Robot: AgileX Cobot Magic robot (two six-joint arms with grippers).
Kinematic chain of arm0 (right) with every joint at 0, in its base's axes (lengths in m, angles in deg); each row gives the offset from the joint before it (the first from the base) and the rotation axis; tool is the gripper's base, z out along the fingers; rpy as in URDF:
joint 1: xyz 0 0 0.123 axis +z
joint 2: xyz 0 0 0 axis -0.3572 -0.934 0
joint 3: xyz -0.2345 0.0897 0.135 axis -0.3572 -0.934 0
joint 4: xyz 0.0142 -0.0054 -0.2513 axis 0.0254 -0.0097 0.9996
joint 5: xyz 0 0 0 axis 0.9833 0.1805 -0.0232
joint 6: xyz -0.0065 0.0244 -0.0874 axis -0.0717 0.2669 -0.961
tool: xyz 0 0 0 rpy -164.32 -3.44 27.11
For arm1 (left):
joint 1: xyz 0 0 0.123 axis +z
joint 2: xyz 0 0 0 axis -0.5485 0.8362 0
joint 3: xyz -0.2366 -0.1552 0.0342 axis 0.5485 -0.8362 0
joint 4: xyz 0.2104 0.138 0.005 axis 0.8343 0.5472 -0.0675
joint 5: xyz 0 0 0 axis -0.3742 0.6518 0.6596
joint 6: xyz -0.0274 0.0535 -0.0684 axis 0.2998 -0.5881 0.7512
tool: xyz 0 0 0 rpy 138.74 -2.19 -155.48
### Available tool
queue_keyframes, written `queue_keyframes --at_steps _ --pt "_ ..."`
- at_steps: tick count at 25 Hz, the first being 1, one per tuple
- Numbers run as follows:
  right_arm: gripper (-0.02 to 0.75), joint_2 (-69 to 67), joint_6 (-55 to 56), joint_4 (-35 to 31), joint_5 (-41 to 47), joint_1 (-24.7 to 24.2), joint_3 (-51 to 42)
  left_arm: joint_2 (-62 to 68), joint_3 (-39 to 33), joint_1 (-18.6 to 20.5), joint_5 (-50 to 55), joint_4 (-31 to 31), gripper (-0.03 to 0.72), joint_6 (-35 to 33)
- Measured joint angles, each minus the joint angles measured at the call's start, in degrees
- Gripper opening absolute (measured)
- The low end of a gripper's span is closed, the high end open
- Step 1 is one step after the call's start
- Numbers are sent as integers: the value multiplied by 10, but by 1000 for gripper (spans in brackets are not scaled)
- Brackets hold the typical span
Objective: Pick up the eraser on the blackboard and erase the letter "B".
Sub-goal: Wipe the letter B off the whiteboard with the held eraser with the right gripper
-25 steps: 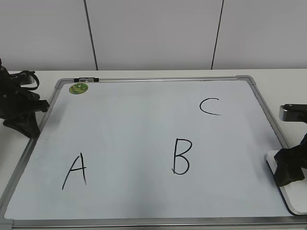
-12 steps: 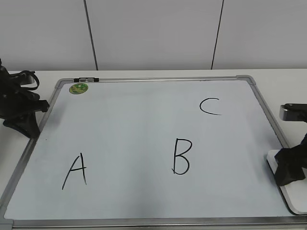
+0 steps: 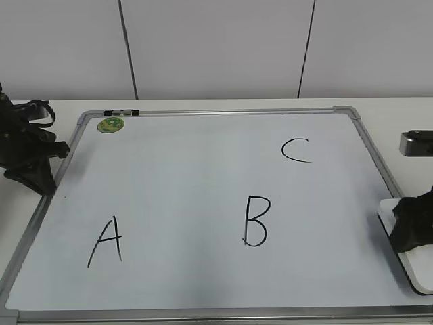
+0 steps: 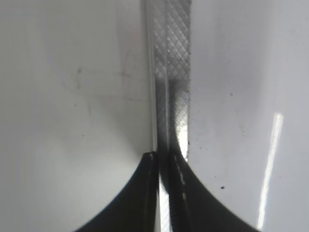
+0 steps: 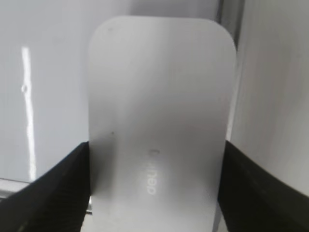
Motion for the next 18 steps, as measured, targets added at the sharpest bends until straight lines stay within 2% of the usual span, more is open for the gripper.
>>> queue_keyframes --at_steps 5,10,18 --pt "565 1 0 0 72 59 55 0 0 0 0 0 13 0" --pt "565 -4 31 1 103 144 131 0 0 0 0 0 13 0" --pt "565 -107 55 11 125 214 239 0 0 0 0 -1 13 0"
